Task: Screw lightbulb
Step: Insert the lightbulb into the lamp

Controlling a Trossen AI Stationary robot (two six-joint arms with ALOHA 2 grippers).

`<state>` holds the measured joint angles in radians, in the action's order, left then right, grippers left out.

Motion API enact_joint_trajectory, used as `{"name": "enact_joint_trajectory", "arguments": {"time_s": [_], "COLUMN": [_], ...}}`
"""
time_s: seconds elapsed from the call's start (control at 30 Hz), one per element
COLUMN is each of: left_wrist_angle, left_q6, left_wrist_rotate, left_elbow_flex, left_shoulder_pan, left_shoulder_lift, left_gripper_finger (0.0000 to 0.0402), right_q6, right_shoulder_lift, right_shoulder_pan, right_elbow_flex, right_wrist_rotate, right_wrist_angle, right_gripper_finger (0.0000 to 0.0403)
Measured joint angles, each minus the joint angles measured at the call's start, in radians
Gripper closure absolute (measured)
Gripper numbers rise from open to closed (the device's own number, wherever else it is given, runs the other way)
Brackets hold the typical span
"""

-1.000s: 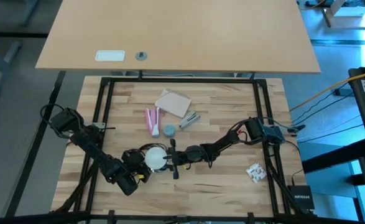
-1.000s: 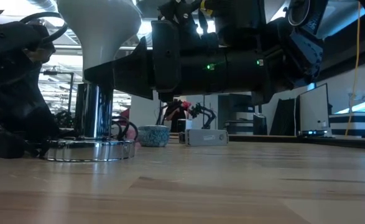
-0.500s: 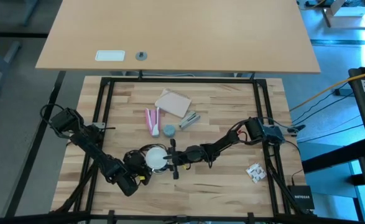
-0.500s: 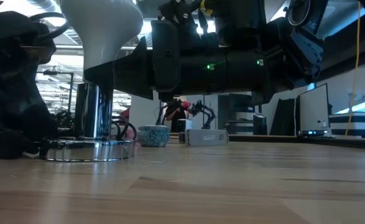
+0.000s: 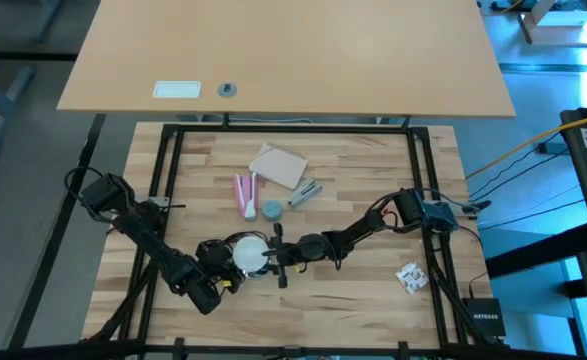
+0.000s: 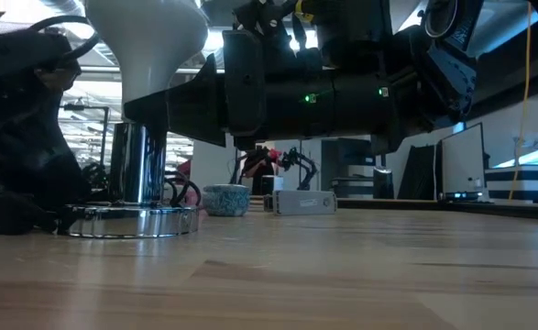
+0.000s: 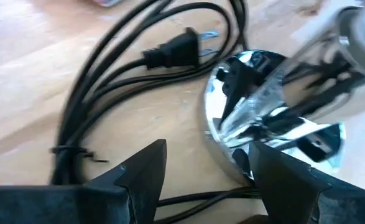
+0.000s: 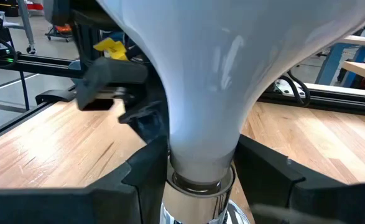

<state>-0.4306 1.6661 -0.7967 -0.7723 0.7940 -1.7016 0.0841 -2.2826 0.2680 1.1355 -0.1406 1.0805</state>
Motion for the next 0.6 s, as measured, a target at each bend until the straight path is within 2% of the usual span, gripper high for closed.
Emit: {"name": "enact_joint_trajectory", "arguments": {"time_s": [0.23,0.4,0.6], "left_wrist_angle": [-0.105,-0.269,-0.530], "left_q6": [0.036,0.029,0.019], "left_wrist_rotate": [-0.002,-0.004,-0.038], "left_elbow_flex": [0.000,0.000,0.000], "left_shoulder_pan": [0.006,0.035,0.089], "left_shoulder_lift": [0.029,0.150,0.360], "left_gripper_finger": [0.0180,0.0180,0.0180], "right_q6": [0.000,0.000,0.000], "right_shoulder_lift": [0.000,0.000,0.000], "right_shoulder_pan": [0.000,0.000,0.000], "right_elbow_flex": [0.000,0.000,0.000], "right_wrist_rotate": [0.000,0.002,0.005], "right_wrist_angle": [-0.001,-0.004,-0.005], "right_gripper_finger": [0.0217,0.0217,0.0217]}}
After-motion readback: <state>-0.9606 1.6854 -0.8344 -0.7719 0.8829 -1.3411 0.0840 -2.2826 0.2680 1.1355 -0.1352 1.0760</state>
